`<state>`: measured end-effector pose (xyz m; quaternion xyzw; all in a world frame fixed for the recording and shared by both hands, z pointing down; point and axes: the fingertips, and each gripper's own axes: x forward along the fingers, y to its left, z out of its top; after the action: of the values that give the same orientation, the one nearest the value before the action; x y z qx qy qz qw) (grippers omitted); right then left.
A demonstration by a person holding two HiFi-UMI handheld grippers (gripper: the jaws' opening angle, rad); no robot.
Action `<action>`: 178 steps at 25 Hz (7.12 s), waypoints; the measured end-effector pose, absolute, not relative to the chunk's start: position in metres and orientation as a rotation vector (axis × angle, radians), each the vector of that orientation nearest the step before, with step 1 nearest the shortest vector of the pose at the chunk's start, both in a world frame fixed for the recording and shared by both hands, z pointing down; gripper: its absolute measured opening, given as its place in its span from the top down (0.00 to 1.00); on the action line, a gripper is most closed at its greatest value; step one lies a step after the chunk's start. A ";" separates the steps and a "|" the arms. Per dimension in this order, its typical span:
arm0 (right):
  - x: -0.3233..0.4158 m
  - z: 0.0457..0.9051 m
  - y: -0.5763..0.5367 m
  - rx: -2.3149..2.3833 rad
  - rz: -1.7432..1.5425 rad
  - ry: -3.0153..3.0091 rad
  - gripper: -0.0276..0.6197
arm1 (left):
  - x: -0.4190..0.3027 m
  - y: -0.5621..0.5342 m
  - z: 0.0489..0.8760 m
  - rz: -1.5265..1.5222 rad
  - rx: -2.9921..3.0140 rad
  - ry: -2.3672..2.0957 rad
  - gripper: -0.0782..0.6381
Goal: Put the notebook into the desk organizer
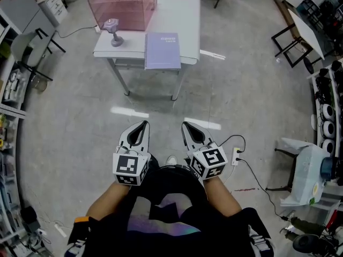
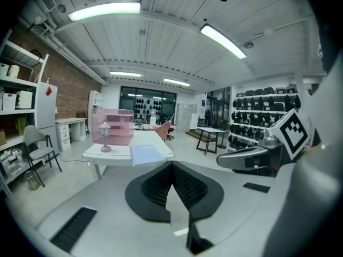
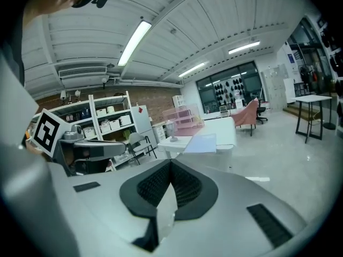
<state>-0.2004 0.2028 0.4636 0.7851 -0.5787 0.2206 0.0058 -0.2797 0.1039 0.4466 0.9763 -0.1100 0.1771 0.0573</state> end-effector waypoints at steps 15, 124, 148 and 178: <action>-0.131 0.472 0.110 2.635 0.841 -1.691 0.87 | -0.229 -0.016 0.463 0.639 2.921 -0.163 0.87; 0.175 0.338 -0.137 2.435 0.471 -1.851 0.89 | 0.095 -0.214 0.362 0.432 2.725 -0.360 0.76; 0.284 0.310 -0.285 1.647 0.266 -2.522 0.89 | 0.178 -0.293 0.333 0.365 2.447 -1.366 0.73; 0.249 0.354 -0.412 1.391 0.536 -2.573 0.88 | 0.147 -0.382 0.352 0.921 2.150 -1.575 0.68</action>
<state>0.2485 -0.4121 0.3540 0.4661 -0.8622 0.1796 0.0841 0.1469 -0.3818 0.3515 0.7528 -0.5512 0.3223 0.1602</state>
